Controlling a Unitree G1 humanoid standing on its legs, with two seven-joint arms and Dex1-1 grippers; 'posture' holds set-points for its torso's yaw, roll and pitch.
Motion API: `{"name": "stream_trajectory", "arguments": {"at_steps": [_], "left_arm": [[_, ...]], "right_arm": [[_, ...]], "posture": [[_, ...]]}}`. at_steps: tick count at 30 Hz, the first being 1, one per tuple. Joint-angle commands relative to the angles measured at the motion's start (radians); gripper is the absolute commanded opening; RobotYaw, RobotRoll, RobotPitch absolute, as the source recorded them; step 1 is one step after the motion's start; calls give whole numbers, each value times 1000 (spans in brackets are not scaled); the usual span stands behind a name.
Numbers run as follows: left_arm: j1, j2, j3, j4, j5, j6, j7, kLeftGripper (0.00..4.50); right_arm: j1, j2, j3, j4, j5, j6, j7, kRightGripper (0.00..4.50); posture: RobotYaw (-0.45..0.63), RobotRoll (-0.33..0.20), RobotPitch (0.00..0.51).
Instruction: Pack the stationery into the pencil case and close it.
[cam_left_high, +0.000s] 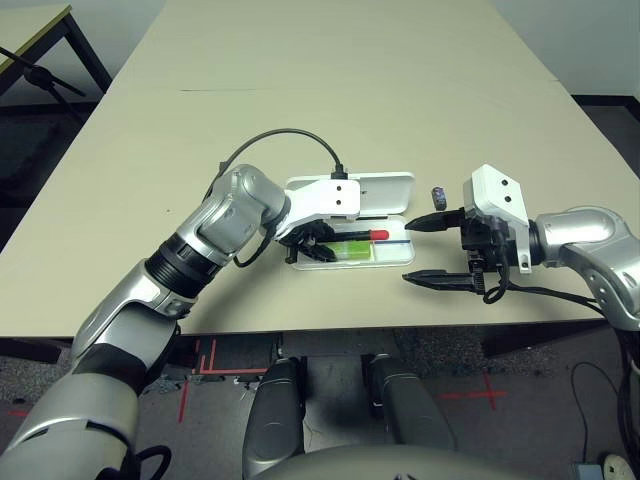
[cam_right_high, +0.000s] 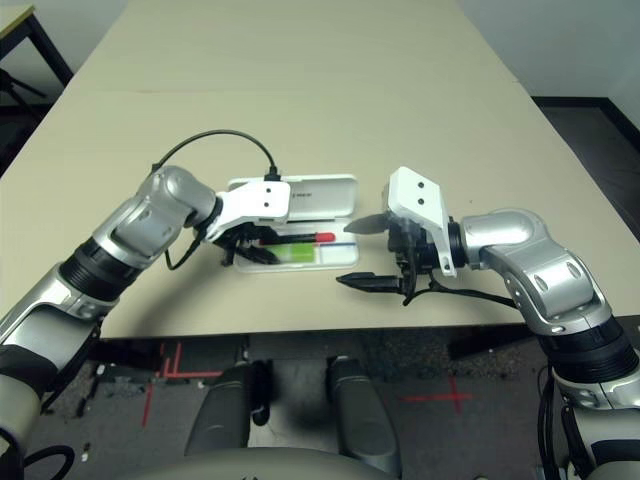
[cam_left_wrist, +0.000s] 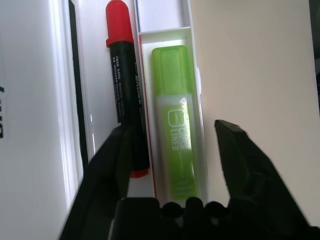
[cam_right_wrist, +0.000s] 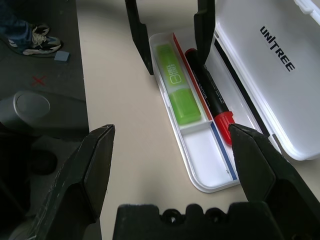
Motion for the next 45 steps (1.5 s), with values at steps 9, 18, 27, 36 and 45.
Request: {"name": "stream_trajectory", "arguments": {"at_steps": [9,18,27,36,45], "left_arm": [[89,199,144,-193,-100,-8,-46,4479],[196,329,336,-322,-205,16,-2,4479],[270,363,414,-397,-278,35,52,4479],[279,359,405,-395,-313,23,82,4479],[272,343,387,-380,-333,-1,86,4479]], "right_arm": [[16,-27,-1,1,1,-3,28,4500],[18,-42,-8,16,2,1,28,4500],[19,-58,-35,37,6,16,18,4500],[17,-125,-127,-99,103,369,-135,4500],[-117,-122,-192,-99,115,767,-382,4500]], "posture": [[-19,0,157],[-6,0,161],[10,0,159],[-14,0,161],[-51,0,163]]}}
